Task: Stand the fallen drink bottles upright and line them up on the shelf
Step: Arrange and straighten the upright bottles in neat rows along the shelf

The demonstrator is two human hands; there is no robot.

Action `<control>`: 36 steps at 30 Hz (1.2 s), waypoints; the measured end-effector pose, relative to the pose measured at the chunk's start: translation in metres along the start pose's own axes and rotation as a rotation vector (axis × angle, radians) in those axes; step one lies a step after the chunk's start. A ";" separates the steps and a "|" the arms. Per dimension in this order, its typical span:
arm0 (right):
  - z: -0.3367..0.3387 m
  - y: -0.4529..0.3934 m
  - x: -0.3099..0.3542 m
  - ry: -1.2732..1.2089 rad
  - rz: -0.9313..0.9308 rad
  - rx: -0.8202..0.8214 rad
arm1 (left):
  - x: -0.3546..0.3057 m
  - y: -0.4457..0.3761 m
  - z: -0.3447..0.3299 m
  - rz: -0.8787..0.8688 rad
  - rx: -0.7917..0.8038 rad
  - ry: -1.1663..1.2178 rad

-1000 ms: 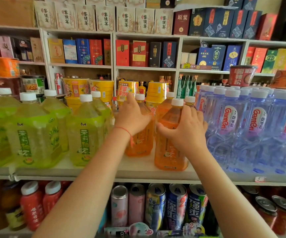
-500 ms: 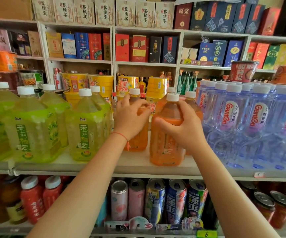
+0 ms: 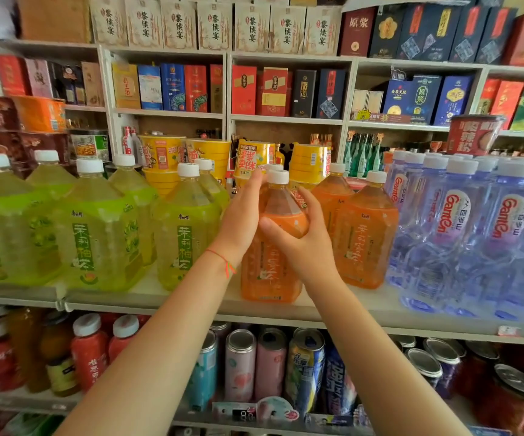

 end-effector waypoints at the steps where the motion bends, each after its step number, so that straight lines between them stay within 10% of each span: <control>1: -0.001 0.003 -0.004 -0.110 -0.086 0.033 | -0.001 -0.001 0.001 0.010 -0.006 -0.013; 12: -0.006 0.006 -0.002 -0.086 -0.125 0.155 | -0.015 0.017 -0.010 -0.410 -0.394 -0.562; 18: 0.068 -0.020 0.007 0.851 0.327 -0.281 | -0.022 0.035 -0.047 -0.966 -0.366 -0.621; 27: 0.103 -0.067 0.004 0.788 0.063 -0.157 | -0.005 0.025 -0.075 -0.737 -0.206 -1.106; 36: 0.106 -0.034 0.018 0.481 0.239 0.052 | 0.016 0.040 -0.087 -0.465 0.053 -0.459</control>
Point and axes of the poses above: each hand's wrist, its own y-axis away from the middle knuckle, its own z-axis out of the back of the hand, x = y × z, the point moved 1 cm from there along -y, towards the middle knuckle, and after that the axes turned 11 degrees about z, right-handed, at the moved point
